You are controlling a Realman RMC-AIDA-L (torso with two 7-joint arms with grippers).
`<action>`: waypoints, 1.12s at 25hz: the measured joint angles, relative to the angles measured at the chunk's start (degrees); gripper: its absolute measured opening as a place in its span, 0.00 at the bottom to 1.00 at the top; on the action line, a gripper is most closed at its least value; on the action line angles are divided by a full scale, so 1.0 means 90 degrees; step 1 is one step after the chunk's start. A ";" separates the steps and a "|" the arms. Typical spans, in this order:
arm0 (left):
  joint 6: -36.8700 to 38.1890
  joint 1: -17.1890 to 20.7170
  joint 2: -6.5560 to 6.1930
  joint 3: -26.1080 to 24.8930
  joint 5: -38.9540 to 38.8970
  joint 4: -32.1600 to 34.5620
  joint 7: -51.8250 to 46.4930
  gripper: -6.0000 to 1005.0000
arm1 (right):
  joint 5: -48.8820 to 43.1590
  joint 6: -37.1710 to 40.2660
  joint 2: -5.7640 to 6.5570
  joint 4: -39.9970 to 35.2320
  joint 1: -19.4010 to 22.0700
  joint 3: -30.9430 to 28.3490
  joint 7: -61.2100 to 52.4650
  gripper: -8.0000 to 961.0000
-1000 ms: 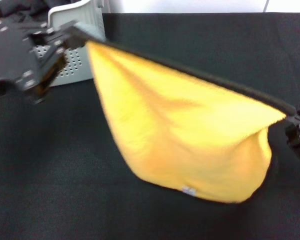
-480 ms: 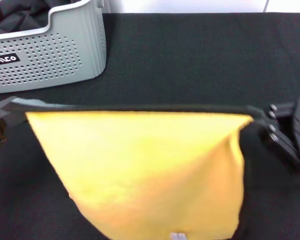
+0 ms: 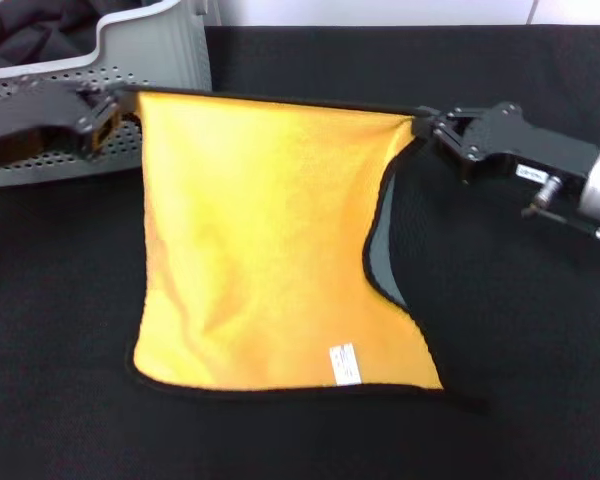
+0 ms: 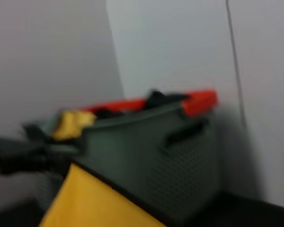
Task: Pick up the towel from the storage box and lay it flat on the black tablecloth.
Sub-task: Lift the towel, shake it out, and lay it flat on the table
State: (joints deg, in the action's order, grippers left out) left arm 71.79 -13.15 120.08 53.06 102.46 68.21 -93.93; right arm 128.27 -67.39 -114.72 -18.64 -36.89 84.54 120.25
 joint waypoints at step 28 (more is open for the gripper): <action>-0.0778 -0.0700 0.0001 0.0919 0.1153 -0.0791 0.0219 0.02 | -0.1028 0.1782 -0.0018 -0.0563 -0.0392 0.0020 -0.0154 0.02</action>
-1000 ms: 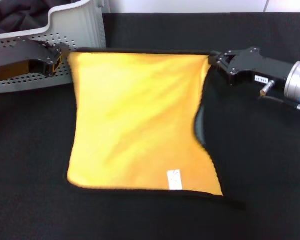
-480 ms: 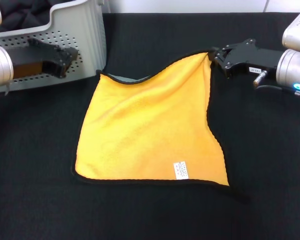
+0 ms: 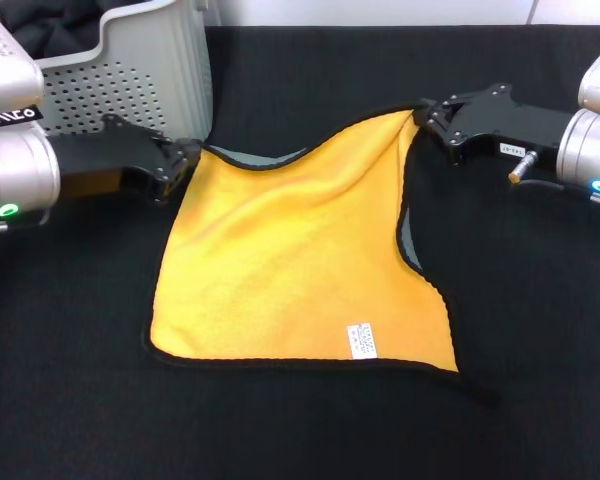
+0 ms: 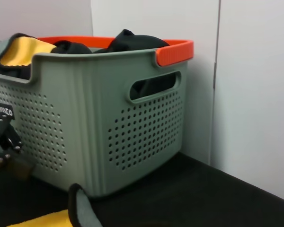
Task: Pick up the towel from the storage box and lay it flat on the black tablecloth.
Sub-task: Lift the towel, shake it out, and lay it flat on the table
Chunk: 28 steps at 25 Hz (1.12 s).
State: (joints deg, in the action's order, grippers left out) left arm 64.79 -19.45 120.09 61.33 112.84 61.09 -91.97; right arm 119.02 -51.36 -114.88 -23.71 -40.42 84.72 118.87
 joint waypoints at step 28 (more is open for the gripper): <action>-0.3513 0.0572 0.0024 0.2740 -0.0427 0.0013 0.4315 0.39 | -0.0115 -0.0305 -0.0031 0.0037 0.0087 -0.0045 -0.0415 0.02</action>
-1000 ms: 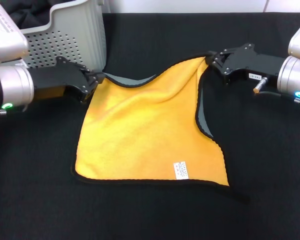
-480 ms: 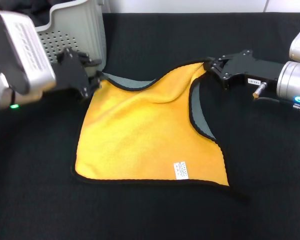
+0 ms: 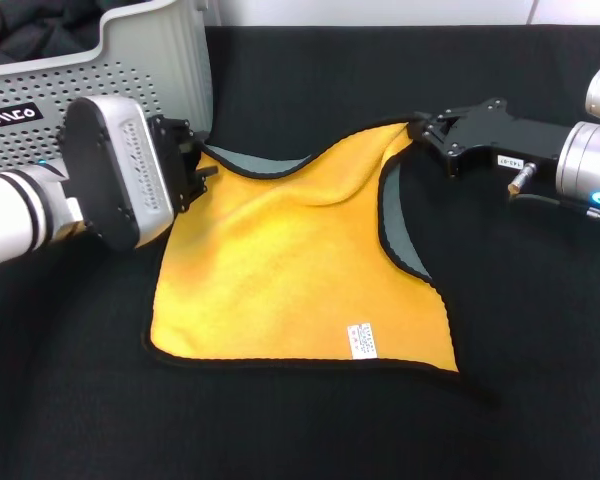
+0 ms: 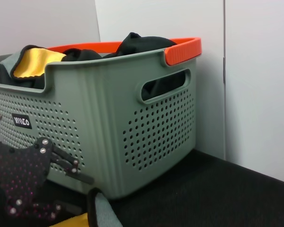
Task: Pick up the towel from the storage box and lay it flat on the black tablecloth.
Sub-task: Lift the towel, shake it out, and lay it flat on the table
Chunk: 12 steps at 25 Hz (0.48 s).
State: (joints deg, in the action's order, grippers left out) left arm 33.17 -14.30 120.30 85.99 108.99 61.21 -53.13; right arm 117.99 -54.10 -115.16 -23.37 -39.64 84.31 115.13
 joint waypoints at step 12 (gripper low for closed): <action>-0.0495 -0.0085 -0.0008 0.0319 0.0011 -0.0106 0.0035 0.40 | 0.0006 -0.0055 0.0003 0.0019 0.0005 -0.0003 0.0000 0.02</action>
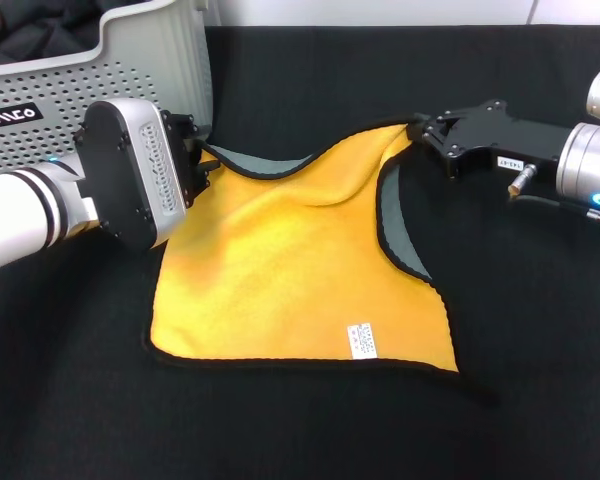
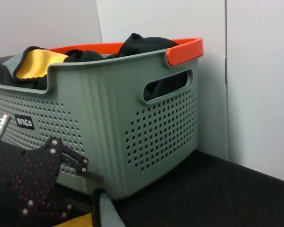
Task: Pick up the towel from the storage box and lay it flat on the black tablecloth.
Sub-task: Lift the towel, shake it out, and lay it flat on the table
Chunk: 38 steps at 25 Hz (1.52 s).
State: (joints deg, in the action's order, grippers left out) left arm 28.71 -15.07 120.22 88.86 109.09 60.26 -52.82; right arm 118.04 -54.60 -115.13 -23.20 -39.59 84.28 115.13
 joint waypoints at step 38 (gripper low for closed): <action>0.0956 0.0242 -0.0026 -0.0052 -0.0287 0.0714 -0.1365 0.03 | -0.0019 -0.1155 0.0183 -0.0098 0.0389 -0.0402 0.0060 0.03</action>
State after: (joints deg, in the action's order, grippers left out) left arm 37.32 -12.90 119.99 88.39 106.51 66.69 -65.10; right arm 117.87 -64.99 -113.48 -24.08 -36.09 80.66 115.67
